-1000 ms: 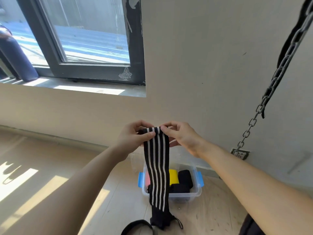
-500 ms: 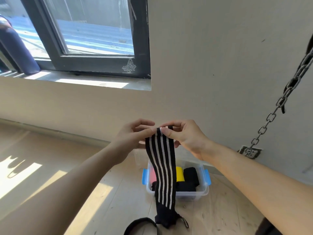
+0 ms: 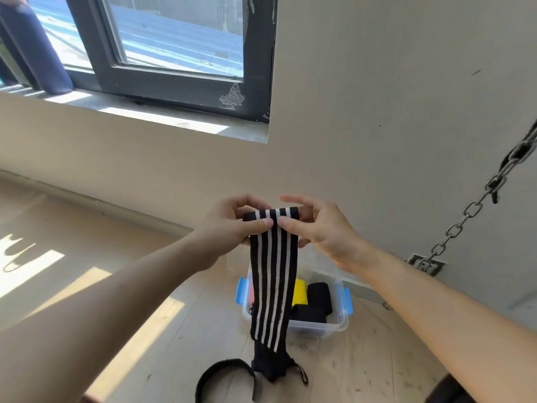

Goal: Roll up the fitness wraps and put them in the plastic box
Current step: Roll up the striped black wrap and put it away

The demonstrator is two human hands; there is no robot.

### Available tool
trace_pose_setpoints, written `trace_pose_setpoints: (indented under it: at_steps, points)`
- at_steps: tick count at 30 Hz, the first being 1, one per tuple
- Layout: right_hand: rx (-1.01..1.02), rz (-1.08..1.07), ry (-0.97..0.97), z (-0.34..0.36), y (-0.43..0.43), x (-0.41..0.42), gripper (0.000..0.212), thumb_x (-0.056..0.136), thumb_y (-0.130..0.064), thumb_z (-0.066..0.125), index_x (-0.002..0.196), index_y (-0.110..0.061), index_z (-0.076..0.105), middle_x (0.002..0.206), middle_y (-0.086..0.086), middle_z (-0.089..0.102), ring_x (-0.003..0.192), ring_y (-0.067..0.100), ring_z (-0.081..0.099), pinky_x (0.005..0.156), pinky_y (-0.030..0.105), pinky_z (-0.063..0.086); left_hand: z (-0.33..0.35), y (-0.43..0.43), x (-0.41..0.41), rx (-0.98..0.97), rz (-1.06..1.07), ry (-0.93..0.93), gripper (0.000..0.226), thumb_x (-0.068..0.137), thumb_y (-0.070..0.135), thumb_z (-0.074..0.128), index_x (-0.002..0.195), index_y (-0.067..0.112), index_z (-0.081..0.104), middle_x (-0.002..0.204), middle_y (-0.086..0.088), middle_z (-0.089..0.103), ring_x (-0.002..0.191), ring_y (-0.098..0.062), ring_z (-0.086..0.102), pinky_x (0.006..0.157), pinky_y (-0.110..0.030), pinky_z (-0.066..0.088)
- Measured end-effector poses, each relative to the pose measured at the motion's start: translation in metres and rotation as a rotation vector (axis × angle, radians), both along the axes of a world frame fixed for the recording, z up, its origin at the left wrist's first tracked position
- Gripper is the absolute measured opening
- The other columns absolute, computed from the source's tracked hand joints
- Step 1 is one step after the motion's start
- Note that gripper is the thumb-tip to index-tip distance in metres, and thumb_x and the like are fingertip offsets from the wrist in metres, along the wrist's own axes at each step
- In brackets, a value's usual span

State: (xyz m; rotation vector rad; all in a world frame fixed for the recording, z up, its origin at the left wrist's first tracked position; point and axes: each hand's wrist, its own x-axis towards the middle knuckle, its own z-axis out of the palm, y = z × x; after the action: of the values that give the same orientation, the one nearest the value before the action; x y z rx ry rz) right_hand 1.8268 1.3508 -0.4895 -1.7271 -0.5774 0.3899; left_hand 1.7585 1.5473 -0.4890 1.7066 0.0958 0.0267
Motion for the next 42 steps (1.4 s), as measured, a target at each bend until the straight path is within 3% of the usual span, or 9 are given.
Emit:
trace_pose_setpoints:
  at_steps: [2,5,9,16,21,28,32,35,42]
  points:
    - [-0.043,0.024,0.066,0.003,-0.001,0.000,0.029,0.098,-0.036,0.063,0.119,-0.018,0.071,0.104,0.002,0.076,0.099,0.017,0.072,0.064,0.026,0.056,-0.001,0.000,0.001,0.061,0.008,-0.053,0.016,0.092,0.009,0.073,0.107,0.010,0.068,0.098,-0.014,0.074,0.091,-0.028,0.075,0.076,-0.032,0.062]
    - [-0.058,0.054,0.153,0.004,0.000,-0.002,0.043,0.099,-0.049,0.053,0.115,-0.013,0.072,0.106,0.006,0.076,0.100,0.020,0.073,0.063,0.030,0.057,-0.003,-0.003,0.002,0.149,0.026,-0.152,0.017,0.090,0.008,0.075,0.104,0.015,0.067,0.095,-0.011,0.071,0.088,-0.023,0.073,0.078,-0.032,0.060]
    - [-0.006,0.040,0.159,0.005,-0.003,-0.003,0.035,0.100,-0.038,0.057,0.114,-0.010,0.073,0.105,0.007,0.076,0.097,0.020,0.073,0.063,0.029,0.057,-0.001,-0.005,0.002,0.186,0.013,-0.191,0.021,0.090,0.008,0.075,0.108,0.016,0.067,0.099,-0.010,0.071,0.092,-0.022,0.073,0.081,-0.033,0.062]
    - [0.055,-0.035,0.100,0.004,-0.009,-0.003,0.020,0.096,-0.020,0.066,0.111,-0.008,0.072,0.098,0.006,0.075,0.091,0.015,0.072,0.062,0.026,0.055,0.003,-0.003,0.001,0.205,-0.086,0.074,0.028,0.094,0.035,0.071,0.117,0.020,0.069,0.105,-0.002,0.077,0.096,-0.016,0.075,0.078,-0.032,0.061]
    - [0.108,-0.028,0.033,0.001,-0.009,-0.005,0.018,0.094,-0.010,0.069,0.110,-0.016,0.073,0.100,0.007,0.077,0.093,0.016,0.074,0.067,0.023,0.056,0.007,-0.009,0.001,-0.002,-0.088,0.122,0.043,0.091,0.042,0.068,0.118,0.009,0.069,0.114,-0.012,0.075,0.102,-0.022,0.075,0.081,-0.034,0.061]
    - [0.090,-0.001,0.003,0.001,-0.012,-0.004,0.036,0.087,0.001,0.074,0.117,-0.017,0.071,0.099,0.004,0.077,0.089,0.013,0.074,0.068,0.024,0.057,0.004,-0.009,0.002,-0.018,-0.019,0.038,0.021,0.089,0.015,0.076,0.108,0.009,0.070,0.108,-0.018,0.069,0.095,-0.024,0.073,0.076,-0.031,0.061]
    - [0.003,0.011,0.094,0.006,-0.014,-0.003,0.028,0.095,-0.029,0.069,0.120,-0.017,0.069,0.107,0.007,0.076,0.093,0.016,0.073,0.061,0.028,0.056,0.004,-0.010,0.002,0.022,0.028,-0.052,0.021,0.086,0.004,0.078,0.104,0.010,0.070,0.096,-0.011,0.067,0.083,-0.020,0.071,0.070,-0.029,0.059]
    - [-0.006,0.040,0.204,0.008,-0.012,-0.003,0.038,0.100,-0.045,0.054,0.117,-0.015,0.072,0.108,0.009,0.074,0.087,0.019,0.072,0.056,0.028,0.055,0.005,-0.012,0.001,0.056,0.054,-0.121,0.022,0.085,0.001,0.078,0.104,0.010,0.069,0.098,-0.010,0.067,0.084,-0.020,0.071,0.073,-0.031,0.061]
    - [0.070,-0.015,0.199,0.004,-0.012,-0.003,0.023,0.097,-0.025,0.065,0.112,-0.009,0.070,0.098,0.010,0.074,0.086,0.019,0.072,0.056,0.025,0.054,0.005,-0.013,0.001,0.044,0.017,-0.035,0.030,0.087,0.002,0.076,0.113,0.013,0.065,0.100,-0.010,0.063,0.088,-0.022,0.071,0.071,-0.032,0.061]
